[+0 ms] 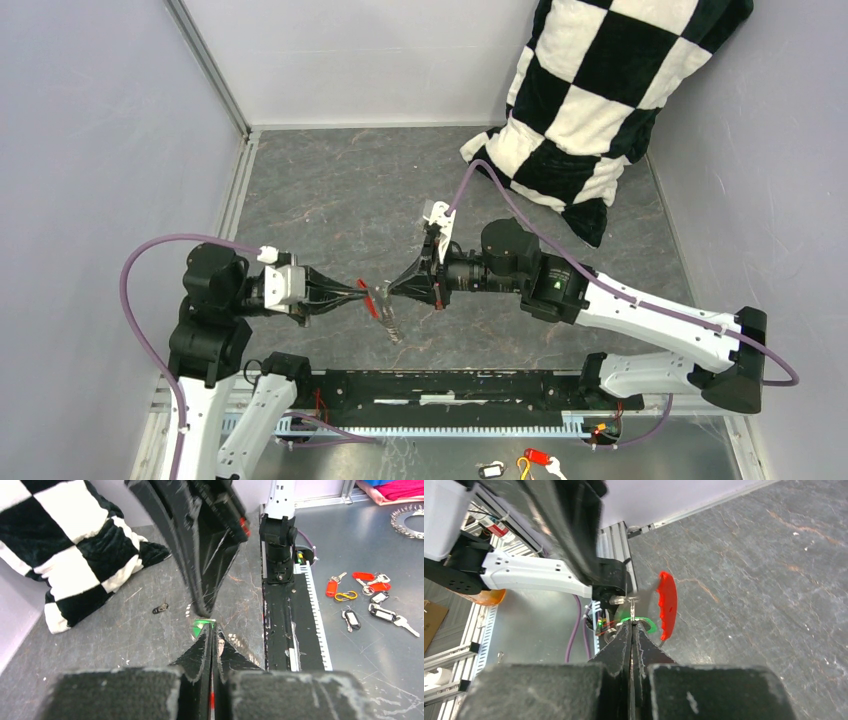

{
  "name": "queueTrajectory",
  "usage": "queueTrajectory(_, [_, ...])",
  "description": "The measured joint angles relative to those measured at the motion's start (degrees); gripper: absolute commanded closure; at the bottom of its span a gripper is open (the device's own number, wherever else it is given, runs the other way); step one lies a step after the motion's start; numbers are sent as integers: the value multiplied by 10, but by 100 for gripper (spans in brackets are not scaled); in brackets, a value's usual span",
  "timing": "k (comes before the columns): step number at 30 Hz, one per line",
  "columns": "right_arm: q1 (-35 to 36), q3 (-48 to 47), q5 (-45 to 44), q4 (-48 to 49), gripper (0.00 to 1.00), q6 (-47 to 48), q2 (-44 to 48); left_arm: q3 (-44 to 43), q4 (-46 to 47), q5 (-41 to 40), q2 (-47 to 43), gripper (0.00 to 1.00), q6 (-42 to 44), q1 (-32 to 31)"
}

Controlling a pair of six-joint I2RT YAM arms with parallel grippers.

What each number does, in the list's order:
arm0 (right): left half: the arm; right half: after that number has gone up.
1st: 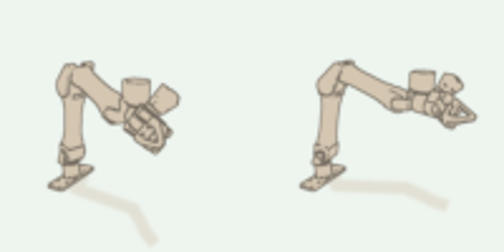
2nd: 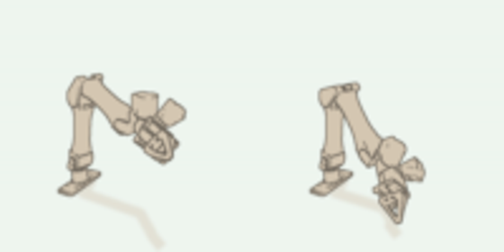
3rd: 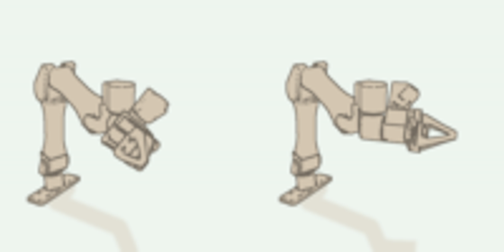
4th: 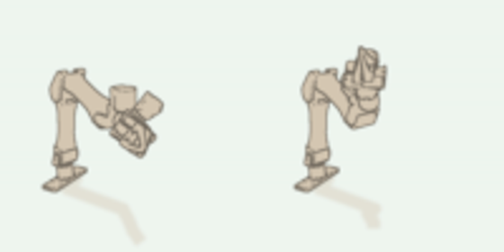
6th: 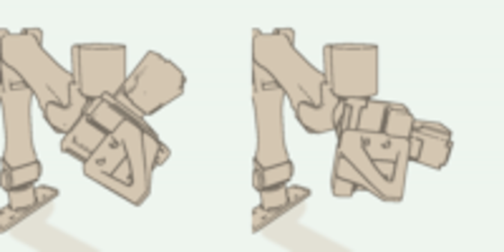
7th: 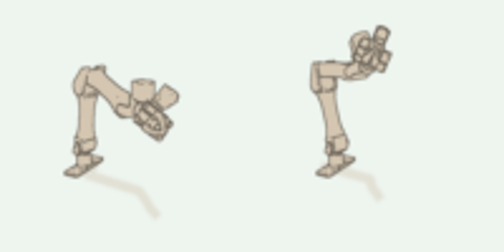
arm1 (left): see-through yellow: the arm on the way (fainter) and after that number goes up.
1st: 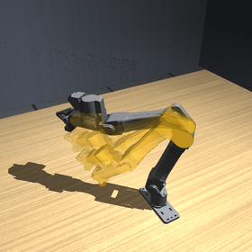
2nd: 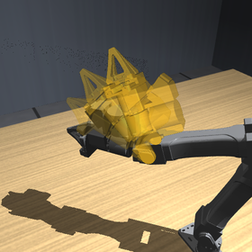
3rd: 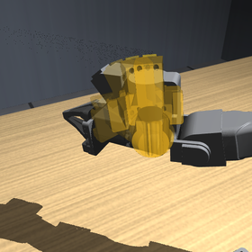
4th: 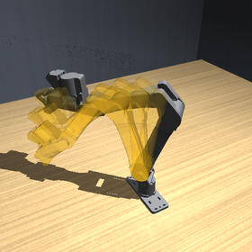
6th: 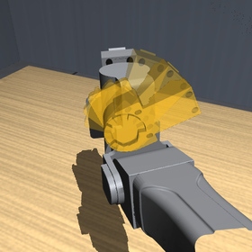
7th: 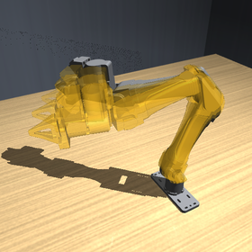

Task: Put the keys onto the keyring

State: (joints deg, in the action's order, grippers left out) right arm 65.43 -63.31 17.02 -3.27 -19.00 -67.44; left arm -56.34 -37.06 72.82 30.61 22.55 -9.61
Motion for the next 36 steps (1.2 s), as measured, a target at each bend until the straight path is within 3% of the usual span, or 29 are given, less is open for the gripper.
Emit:
queueTrajectory(9, [-22, 21, 1, -22, 100, -10, -2, 0, 21, 28, -14, 98, -2, 0])
queueTrajectory(10, [-22, 21, 1, -20, 100, -9, -1, 0, 21, 28, -14, 94, -3, 0])
queueTrajectory(13, [-22, 21, 1, -20, 100, -7, -1, 2, 24, 24, -14, 61, -10, 0])
queueTrajectory(15, [-22, 21, -1, -21, 100, -3, -1, 7, 28, 16, -14, 51, -22, 0])
queueTrajectory(26, [-22, -5, -15, -48, 100, 19, -1, 5, -54, -23, 73, 53, -63, 0])
queueTrajectory(36, [-15, -23, -62, -43, 99, 29, -10, -11, -96, -38, 97, 50, -70, 0])
